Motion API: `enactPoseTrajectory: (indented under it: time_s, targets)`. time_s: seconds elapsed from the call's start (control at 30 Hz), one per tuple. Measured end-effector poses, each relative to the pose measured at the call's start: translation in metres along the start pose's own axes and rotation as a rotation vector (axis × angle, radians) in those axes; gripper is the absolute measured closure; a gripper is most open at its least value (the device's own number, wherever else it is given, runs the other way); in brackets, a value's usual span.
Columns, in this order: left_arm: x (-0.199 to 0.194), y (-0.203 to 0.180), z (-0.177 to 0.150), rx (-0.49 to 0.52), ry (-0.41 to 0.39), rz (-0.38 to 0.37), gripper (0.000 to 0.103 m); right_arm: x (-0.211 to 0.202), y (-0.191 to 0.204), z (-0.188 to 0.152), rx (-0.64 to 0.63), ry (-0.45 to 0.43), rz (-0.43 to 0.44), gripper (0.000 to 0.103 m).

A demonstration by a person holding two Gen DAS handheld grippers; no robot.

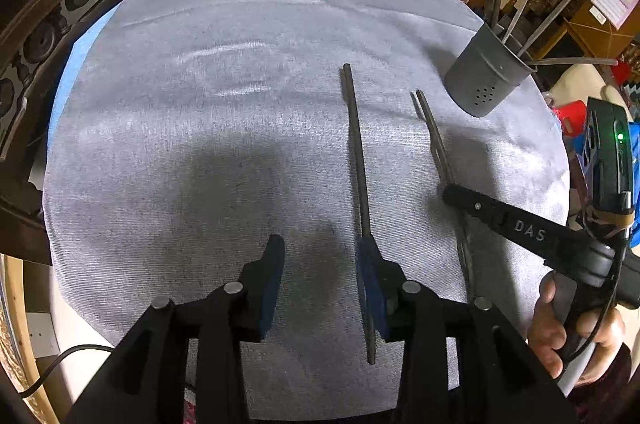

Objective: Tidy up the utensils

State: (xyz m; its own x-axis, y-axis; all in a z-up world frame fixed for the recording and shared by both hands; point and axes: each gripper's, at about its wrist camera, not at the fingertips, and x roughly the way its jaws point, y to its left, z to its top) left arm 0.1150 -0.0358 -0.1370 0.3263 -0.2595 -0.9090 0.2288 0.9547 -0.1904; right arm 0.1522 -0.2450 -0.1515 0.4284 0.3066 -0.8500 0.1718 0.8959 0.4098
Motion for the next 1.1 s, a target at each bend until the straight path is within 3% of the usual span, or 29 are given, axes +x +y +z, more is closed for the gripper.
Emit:
enactPoseTrajectory:
  time_s: [0.27, 0.63, 0.77, 0.97, 1.03, 1.1]
  targets:
    - [-0.002, -0.003, -0.001, -0.003, 0.012, 0.001, 0.059, -0.008, -0.024, -0.010, 0.134, 0.033, 0.115, 0.091]
    - [0.015, -0.015, -0.005, 0.042, 0.072, -0.021, 0.053, 0.002, -0.021, -0.021, 0.153, 0.127, 0.214, 0.090]
    - [0.016, -0.007, -0.005, 0.028, 0.065, -0.017, 0.053, -0.008, -0.020, -0.014, 0.129, 0.050, 0.140, 0.090]
    - [0.014, 0.005, -0.001, -0.005, 0.049, -0.013, 0.053, -0.009, -0.005, 0.008, 0.071, 0.001, 0.107, 0.090]
    - [0.014, 0.005, -0.002, 0.000, 0.047, -0.017, 0.053, -0.004, 0.001, 0.016, 0.057, 0.004, 0.099, 0.086]
    - [0.013, 0.007, -0.003, 0.002, 0.046, -0.018, 0.053, 0.004, 0.008, 0.024, 0.045, 0.009, 0.090, 0.065]
